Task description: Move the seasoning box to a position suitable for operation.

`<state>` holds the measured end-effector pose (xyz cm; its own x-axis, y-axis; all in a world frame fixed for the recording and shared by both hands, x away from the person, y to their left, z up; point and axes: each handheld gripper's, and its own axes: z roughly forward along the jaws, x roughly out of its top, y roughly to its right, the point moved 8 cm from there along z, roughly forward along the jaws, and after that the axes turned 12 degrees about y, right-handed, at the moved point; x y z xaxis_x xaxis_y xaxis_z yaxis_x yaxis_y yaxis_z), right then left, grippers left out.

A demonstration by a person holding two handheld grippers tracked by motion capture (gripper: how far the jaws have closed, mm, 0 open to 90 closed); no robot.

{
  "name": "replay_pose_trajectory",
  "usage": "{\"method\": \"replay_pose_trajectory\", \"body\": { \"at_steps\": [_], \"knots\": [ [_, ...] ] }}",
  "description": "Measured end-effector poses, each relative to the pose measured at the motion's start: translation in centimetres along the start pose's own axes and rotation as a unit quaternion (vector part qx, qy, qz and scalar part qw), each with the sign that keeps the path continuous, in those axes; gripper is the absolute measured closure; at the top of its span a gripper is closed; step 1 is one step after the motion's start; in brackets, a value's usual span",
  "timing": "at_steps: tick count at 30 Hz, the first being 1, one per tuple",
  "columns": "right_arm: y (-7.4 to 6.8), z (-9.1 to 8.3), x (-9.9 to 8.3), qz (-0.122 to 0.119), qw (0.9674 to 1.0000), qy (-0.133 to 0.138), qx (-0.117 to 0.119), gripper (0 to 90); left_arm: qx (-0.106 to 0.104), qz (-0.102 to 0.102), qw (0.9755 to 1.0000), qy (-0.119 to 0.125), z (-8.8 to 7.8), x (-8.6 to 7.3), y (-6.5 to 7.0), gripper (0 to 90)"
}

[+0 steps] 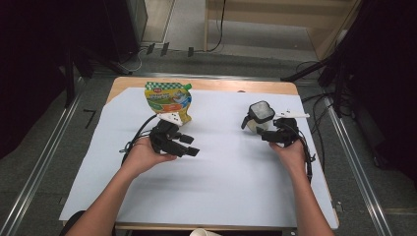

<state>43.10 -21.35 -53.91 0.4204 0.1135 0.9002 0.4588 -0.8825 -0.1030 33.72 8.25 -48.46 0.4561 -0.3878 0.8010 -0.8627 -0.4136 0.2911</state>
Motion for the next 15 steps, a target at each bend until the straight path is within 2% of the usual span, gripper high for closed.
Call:
{"method": "replay_pose_trajectory", "body": {
  "at_steps": [3,5,11,15],
  "knots": [
    [0.4,0.7,0.3,0.003,0.9999,0.010,0.001,19.3,0.000,0.000,1.0000,-0.002,0.1,-0.2,0.1,41.8],
    [0.5,1.1,0.3,0.005,0.9999,0.012,0.002,18.4,0.002,0.002,0.9999,-0.012,0.2,-0.5,0.1,41.6],
    [0.6,2.5,-0.1,-0.006,0.9998,0.018,0.000,16.2,0.001,0.002,0.9999,-0.014,0.3,-1.0,0.3,41.4],
    [0.5,3.4,0.0,0.003,0.9995,0.032,-0.003,14.6,0.000,-0.003,0.9999,-0.012,0.1,-1.3,0.5,41.3]
  ]
}}
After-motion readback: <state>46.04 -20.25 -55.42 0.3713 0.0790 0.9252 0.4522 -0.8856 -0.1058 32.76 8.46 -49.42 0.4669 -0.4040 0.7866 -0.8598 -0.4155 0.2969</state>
